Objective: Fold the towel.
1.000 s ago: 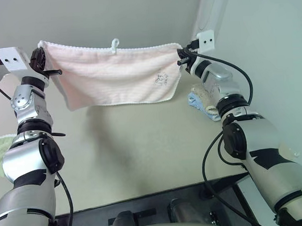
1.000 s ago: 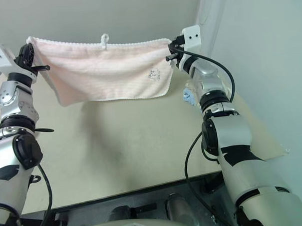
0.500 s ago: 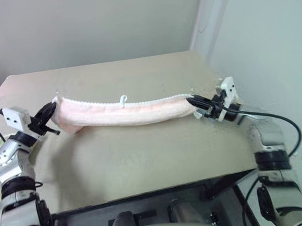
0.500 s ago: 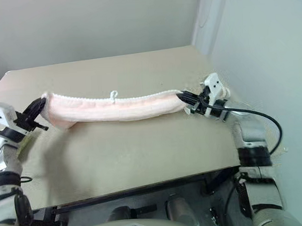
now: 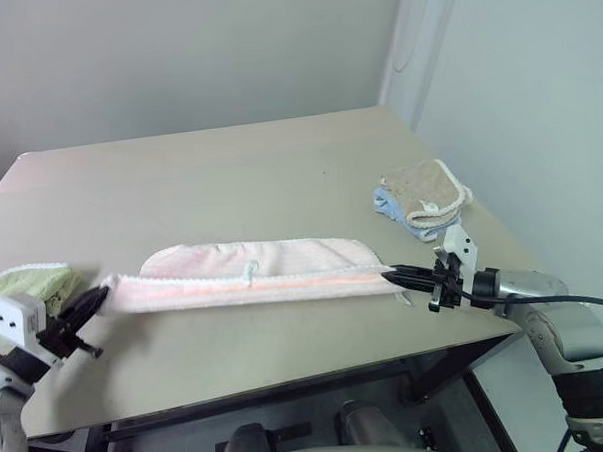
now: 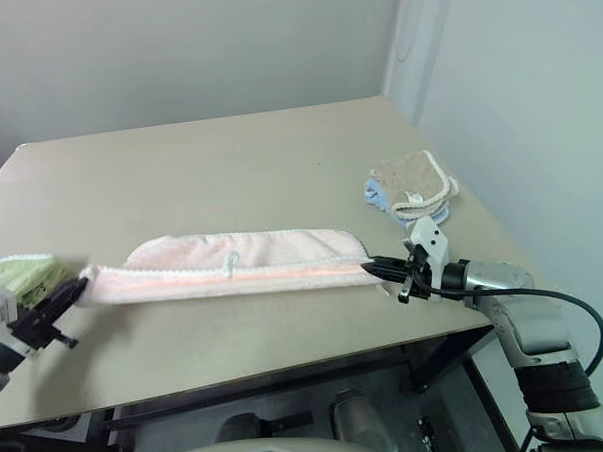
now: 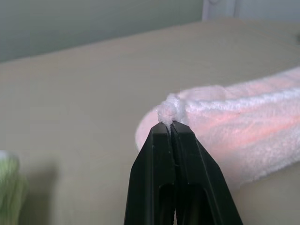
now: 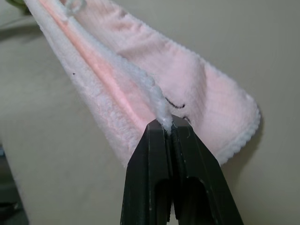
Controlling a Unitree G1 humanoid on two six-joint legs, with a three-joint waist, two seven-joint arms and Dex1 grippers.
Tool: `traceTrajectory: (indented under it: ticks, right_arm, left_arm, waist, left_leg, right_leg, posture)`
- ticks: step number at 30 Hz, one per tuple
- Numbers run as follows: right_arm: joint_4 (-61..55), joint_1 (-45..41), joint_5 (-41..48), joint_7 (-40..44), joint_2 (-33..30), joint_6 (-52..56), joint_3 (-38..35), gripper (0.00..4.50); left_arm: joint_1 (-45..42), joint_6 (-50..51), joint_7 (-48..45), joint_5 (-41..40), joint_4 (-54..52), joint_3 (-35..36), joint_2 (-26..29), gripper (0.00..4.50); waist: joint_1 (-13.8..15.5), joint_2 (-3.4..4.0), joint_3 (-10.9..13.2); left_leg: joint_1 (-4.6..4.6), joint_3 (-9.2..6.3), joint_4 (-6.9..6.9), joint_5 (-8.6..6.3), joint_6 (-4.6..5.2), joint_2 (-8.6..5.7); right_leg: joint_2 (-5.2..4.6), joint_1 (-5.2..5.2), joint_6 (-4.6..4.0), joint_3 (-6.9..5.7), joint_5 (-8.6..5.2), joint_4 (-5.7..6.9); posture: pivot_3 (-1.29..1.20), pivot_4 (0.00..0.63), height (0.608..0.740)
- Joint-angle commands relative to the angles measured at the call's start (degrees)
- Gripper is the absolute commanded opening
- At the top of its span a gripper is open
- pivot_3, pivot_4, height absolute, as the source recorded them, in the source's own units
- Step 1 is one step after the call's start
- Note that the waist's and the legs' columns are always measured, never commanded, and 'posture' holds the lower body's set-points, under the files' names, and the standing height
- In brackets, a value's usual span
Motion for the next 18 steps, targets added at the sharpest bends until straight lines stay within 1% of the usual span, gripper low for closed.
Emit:
traceTrajectory:
  ticks: [1, 4, 6, 8, 12, 16, 18]
  right_arm:
    - [-2.9, 1.8, 1.1, 1.4, -3.1, -0.8, -3.0, 0.0]
    - [-6.4, 6.7, 3.1, 3.8, -5.9, -0.5, -4.9, 0.0]
    - [-7.2, 8.1, 3.8, 4.1, -6.9, -0.3, -5.5, 0.0]
    - [-8.0, 9.2, 4.5, 4.8, -7.5, -0.6, -5.5, 0.0]
    - [-9.3, 11.3, 5.5, 6.7, -9.4, -1.0, -6.0, 0.0]
    - [-8.9, 14.3, 5.2, 9.5, -12.3, -3.0, -7.0, 0.0]
    - [-8.1, 14.7, 4.9, 10.2, -12.9, -4.3, -7.2, 0.0]
  left_arm:
    - [3.0, 0.7, -0.8, -0.4, -2.1, 3.0, 2.0, 0.02]
    - [6.4, 0.2, -2.9, 0.6, -1.5, 3.3, 3.2, 0.02]
    - [7.4, -0.1, -3.5, 1.1, -1.4, 3.1, 3.8, 0.02]
    - [7.2, -0.1, -3.5, 1.1, -0.8, 3.1, 4.0, 0.02]
    - [7.0, 1.4, -4.4, 0.3, -1.1, 3.5, 5.0, 0.02]
    - [9.7, 0.6, -7.5, 1.7, 0.5, 4.2, 7.8, 0.02]
    - [10.8, 0.5, -8.7, 2.0, 1.5, 4.5, 9.1, 0.02]
  waist:
    - [0.1, -0.02, 0.0]
    - [1.0, -0.04, 0.0]
    - [1.4, -0.04, 0.0]
    - [1.4, -0.05, 0.0]
    - [1.4, -0.16, -0.1]
    - [1.3, -0.26, -0.1]
    - [1.2, -0.23, -0.1]
  left_leg:
    - [-0.09, 0.0, -0.06, 0.0, 0.0, 0.0]
    - [-0.24, 0.04, -0.14, -0.09, -0.05, -0.01]
    - [-0.24, 0.06, -0.18, -0.16, -0.1, -0.01]
    - [-0.22, 0.07, -0.16, -0.17, -0.1, 0.0]
    - [-0.17, 0.08, 0.01, -0.28, -0.29, 0.01]
    - [-0.17, 0.26, 0.01, -0.31, -0.34, 0.02]
    - [-0.16, 0.5, -0.07, -0.37, -0.41, 0.04]
  right_leg:
    - [0.0, -0.06, 0.0, -0.01, 0.0, -0.11]
    - [-0.02, -0.18, 0.02, -0.02, -0.01, -0.23]
    - [-0.01, -0.22, 0.06, -0.01, -0.05, -0.27]
    - [-0.01, -0.4, 0.06, -0.01, -0.05, -0.29]
    - [-0.05, -0.35, 0.06, -0.04, -0.05, -0.35]
    - [-0.34, -0.33, 0.06, -0.22, -0.05, -0.54]
    - [-0.74, -0.35, 0.06, -0.53, -0.05, -0.71]
  posture:
    - [0.0, 0.0, 0.74]
    - [0.0, 0.0, 0.74]
    - [0.0, 0.0, 0.74]
    - [0.0, 0.0, 0.74]
    - [0.0, 0.0, 0.74]
    - [0.0, 0.0, 0.74]
    - [0.0, 0.0, 0.74]
